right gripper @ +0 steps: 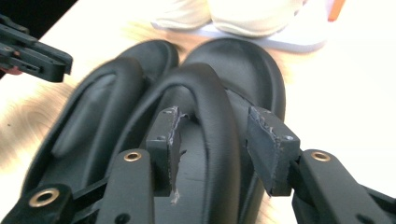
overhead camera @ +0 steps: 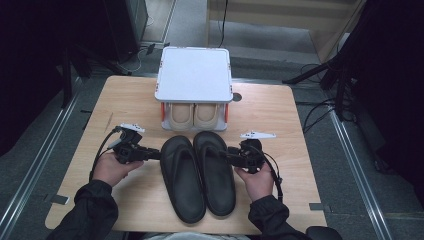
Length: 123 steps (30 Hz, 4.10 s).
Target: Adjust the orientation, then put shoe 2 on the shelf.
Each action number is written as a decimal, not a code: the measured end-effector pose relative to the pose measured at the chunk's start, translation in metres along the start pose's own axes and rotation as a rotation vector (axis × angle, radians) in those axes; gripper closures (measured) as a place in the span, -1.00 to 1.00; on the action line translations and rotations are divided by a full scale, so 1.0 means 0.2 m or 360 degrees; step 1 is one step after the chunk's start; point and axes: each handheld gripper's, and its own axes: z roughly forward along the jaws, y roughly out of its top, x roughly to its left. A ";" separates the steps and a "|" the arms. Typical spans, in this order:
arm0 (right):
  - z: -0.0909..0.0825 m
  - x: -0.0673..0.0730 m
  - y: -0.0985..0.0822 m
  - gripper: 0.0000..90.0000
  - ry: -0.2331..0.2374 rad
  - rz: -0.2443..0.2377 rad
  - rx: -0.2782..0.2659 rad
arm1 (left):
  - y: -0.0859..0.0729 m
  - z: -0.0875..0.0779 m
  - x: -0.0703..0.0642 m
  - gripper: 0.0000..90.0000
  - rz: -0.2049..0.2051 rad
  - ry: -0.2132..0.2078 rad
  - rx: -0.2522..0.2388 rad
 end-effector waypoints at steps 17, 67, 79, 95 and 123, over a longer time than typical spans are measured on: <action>0.02 0.23 -0.07 0.15 0.0020 -0.0091 0.0005 | 0.01 -0.04 -0.02 0.19 0.0093 0.0010 -0.0102; 0.32 0.43 -0.12 0.49 -0.0202 0.0037 0.0116 | 0.02 -0.08 0.03 0.05 0.0057 0.0048 -0.0191; 0.30 0.39 -0.11 0.67 -0.0197 0.0151 0.0139 | 0.02 -0.08 0.03 0.05 0.0057 0.0051 -0.0192; 0.23 0.32 -0.09 0.67 -0.0022 -0.0008 0.0220 | 0.02 -0.10 0.05 0.02 0.0010 0.0074 -0.0209; 0.14 0.25 0.10 0.67 0.0496 -0.0597 0.0524 | -0.06 -0.15 0.09 -0.05 -0.0062 0.0133 -0.0227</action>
